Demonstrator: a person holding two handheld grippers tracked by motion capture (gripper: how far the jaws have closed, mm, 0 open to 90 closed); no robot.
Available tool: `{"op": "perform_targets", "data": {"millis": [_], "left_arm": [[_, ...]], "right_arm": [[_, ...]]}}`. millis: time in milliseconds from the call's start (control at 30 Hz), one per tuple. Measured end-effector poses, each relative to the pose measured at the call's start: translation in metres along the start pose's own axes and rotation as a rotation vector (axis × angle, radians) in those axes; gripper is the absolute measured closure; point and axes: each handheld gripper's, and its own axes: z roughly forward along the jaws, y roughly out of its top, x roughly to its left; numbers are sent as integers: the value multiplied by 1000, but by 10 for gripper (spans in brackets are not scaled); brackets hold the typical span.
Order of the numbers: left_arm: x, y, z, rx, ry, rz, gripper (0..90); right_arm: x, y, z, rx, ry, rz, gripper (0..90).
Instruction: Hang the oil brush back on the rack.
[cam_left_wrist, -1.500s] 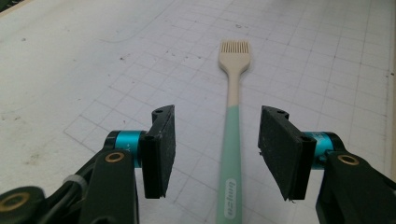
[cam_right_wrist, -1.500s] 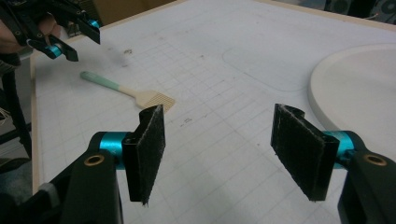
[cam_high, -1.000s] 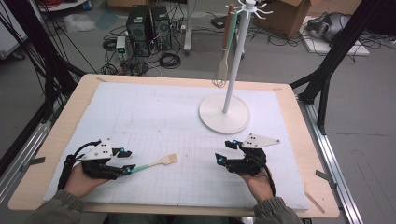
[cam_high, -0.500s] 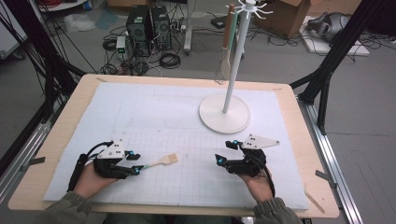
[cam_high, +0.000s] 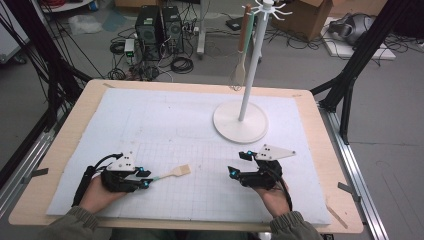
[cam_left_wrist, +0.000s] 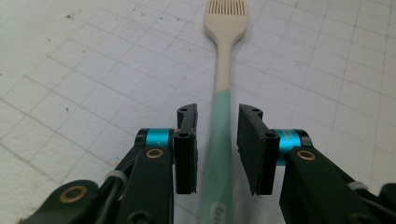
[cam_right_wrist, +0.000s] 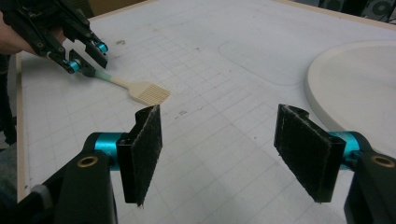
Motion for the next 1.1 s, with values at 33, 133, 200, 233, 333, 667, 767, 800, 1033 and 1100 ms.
{"op": "perform_targets", "data": {"millis": [33, 133, 200, 233, 333, 667, 767, 800, 1033, 1100], "left_arm": [[0, 0, 1, 2, 4, -3, 683], [0, -1, 2, 11, -2, 2, 688], [0, -1, 1, 9, 0, 4, 705], [-1, -1, 1, 14, 1, 8, 717], [-2, -1, 2, 11, 4, 13, 757], [-3, -3, 2, 0, 6, 22, 788], [-3, -4, 1, -7, 4, 16, 788], [-3, -5, 2, -13, 2, 15, 788], [-2, -4, 1, -11, 0, 11, 792], [-2, -4, 1, -15, -2, 7, 792]], "right_arm": [[0, 0, 0, 0, 0, 0, 315], [0, 0, 0, 1, -3, -2, 315], [0, 0, 0, -2, -7, -3, 315], [0, 0, 0, -6, -8, -8, 315], [1, -1, 1, -1, -9, -9, 315], [4, -2, 8, 22, -1, -26, 315], [5, -3, 10, 32, 0, -38, 316], [5, -3, 11, 36, 3, -40, 315], [6, -4, 12, 39, 4, -42, 315], [6, -4, 13, 38, 6, -42, 315]]}}
